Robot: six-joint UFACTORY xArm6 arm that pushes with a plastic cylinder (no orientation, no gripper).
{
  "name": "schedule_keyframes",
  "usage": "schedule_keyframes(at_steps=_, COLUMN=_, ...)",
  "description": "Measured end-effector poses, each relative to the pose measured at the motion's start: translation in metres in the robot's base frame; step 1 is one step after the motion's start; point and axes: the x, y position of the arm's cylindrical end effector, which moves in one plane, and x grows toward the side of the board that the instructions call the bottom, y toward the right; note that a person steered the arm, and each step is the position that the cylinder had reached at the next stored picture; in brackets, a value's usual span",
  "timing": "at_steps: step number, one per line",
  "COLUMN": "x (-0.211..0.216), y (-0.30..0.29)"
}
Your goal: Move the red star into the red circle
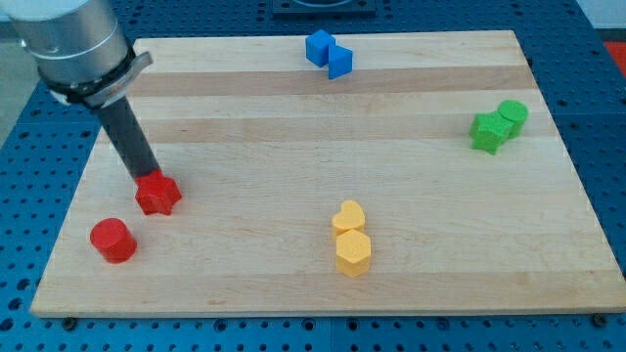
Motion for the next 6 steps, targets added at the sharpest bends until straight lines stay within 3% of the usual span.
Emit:
schedule_keyframes(at_steps=2, x=-0.003, y=0.004)
schedule_keyframes(at_steps=4, x=-0.013, y=0.044)
schedule_keyframes(at_steps=6, x=0.018, y=0.047)
